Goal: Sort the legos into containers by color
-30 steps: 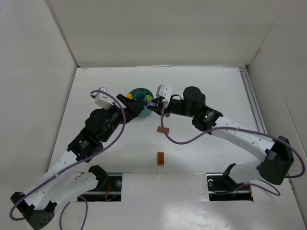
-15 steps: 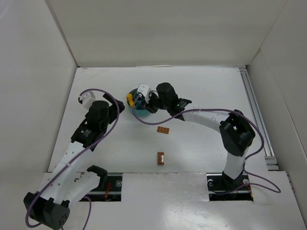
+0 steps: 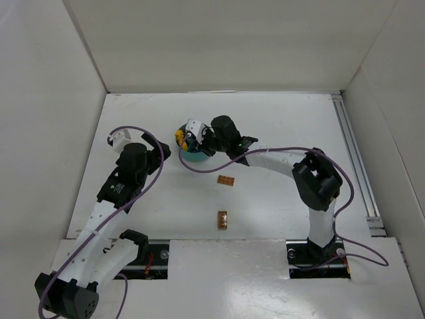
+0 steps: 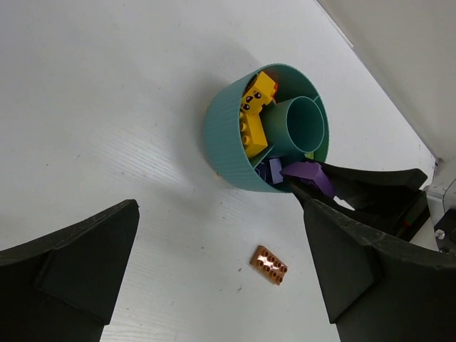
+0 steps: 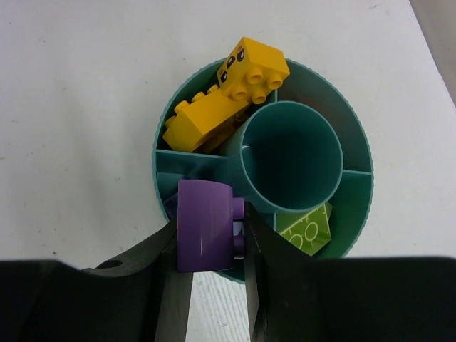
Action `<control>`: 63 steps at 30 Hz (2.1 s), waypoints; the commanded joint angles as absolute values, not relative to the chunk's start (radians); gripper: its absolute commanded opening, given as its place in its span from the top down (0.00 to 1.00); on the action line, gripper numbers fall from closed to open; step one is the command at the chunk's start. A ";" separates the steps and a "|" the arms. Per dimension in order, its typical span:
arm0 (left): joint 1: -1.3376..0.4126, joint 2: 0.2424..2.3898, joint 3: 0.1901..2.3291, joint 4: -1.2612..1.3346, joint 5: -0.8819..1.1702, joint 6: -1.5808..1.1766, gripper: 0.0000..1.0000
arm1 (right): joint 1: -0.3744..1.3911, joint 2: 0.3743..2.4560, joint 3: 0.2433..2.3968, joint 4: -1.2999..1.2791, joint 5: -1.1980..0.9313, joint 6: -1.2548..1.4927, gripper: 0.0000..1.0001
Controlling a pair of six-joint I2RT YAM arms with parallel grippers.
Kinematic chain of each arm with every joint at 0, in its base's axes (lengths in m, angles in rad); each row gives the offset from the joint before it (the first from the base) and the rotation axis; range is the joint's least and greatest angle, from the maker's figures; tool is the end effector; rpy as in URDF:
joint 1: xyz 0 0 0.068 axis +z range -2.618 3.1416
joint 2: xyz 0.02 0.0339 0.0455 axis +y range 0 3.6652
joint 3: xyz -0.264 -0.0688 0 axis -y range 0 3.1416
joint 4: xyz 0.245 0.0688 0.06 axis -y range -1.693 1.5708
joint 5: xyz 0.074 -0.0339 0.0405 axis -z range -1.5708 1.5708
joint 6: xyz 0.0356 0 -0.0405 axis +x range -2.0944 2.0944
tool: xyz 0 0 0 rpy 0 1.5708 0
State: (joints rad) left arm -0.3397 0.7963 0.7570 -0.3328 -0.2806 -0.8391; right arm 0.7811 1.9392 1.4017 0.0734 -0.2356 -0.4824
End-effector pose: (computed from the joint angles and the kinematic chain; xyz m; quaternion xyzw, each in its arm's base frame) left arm 0.1761 -0.0518 0.3132 -0.2785 0.7727 -0.2145 0.5285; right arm 0.3161 0.3251 0.2373 -0.5488 0.6453 0.1765 0.5012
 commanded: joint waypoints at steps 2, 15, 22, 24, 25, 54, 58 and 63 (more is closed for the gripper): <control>-0.336 0.772 0.767 -0.307 -0.293 -0.811 0.00 | 0.784 1.948 1.459 0.101 -0.258 -0.531 0.98; -0.336 0.772 0.749 -0.298 -0.275 -0.811 0.00 | 0.784 1.985 1.459 0.101 -0.198 -0.558 0.92; -0.336 0.772 0.749 -0.288 -0.265 -0.811 0.00 | 0.784 1.982 1.450 0.101 -0.207 -0.558 0.66; -0.336 0.772 0.749 -0.288 -0.265 -0.802 0.00 | 0.784 1.973 1.439 0.101 -0.218 -0.548 0.56; -0.336 0.772 0.749 -0.288 -0.265 -0.802 0.00 | 0.784 1.964 1.439 0.101 -0.218 -0.548 0.53; -0.527 0.874 0.776 -0.251 0.020 -0.673 0.04 | 0.604 1.200 0.930 0.037 -0.151 -0.334 0.04; -0.701 0.954 0.776 -0.252 0.008 -0.653 0.03 | 0.574 1.056 0.871 -0.107 -0.077 -0.334 0.04; -0.874 1.071 0.785 -0.227 -0.011 -0.652 0.04 | 0.542 0.954 0.845 -0.254 -0.066 -0.344 0.04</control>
